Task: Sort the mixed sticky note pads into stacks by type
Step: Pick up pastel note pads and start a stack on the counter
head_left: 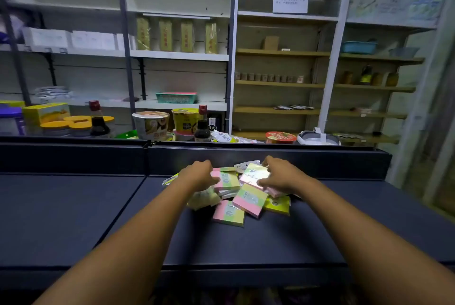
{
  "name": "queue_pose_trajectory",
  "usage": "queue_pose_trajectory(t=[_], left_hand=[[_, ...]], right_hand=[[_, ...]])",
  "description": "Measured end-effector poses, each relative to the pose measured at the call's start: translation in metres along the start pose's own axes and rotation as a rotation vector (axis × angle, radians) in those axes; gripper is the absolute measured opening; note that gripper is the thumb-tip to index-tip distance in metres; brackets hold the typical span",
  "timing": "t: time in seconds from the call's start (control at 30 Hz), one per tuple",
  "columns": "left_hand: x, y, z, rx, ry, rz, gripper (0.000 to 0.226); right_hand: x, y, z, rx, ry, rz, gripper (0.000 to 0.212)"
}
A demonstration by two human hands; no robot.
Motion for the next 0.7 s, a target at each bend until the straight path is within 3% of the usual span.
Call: queue_pose_trajectory(t=[0.17, 0.4, 0.57, 0.7], left_hand=[[-0.004, 0.02, -0.018, 0.025, -0.086, 0.023, 0.073], [-0.001, 0.022, -0.019, 0.041, -0.177, 0.296, 0.059], [0.006, 0.021, -0.016, 0.064, -0.22, 0.472, 0.064], [0.012, 0.019, -0.015, 0.098, -0.239, 0.681, 0.023]], right_hand=[[-0.015, 0.004, -0.012, -0.025, 0.064, -0.019, 0.061], [-0.018, 0.006, -0.018, -0.05, 0.057, -0.033, 0.061], [-0.016, 0.001, -0.02, -0.054, 0.045, -0.046, 0.058], [-0.014, -0.002, -0.021, -0.068, 0.036, -0.054, 0.054]])
Point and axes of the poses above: each hand's wrist, its own z-axis away from the middle knuckle, its own y-axis out of the palm, x = y × z, the point moved 4 cm from there along -z, towards the middle knuckle, and after that the axes turned 15 degrees about -y, right-handed, at the moved point
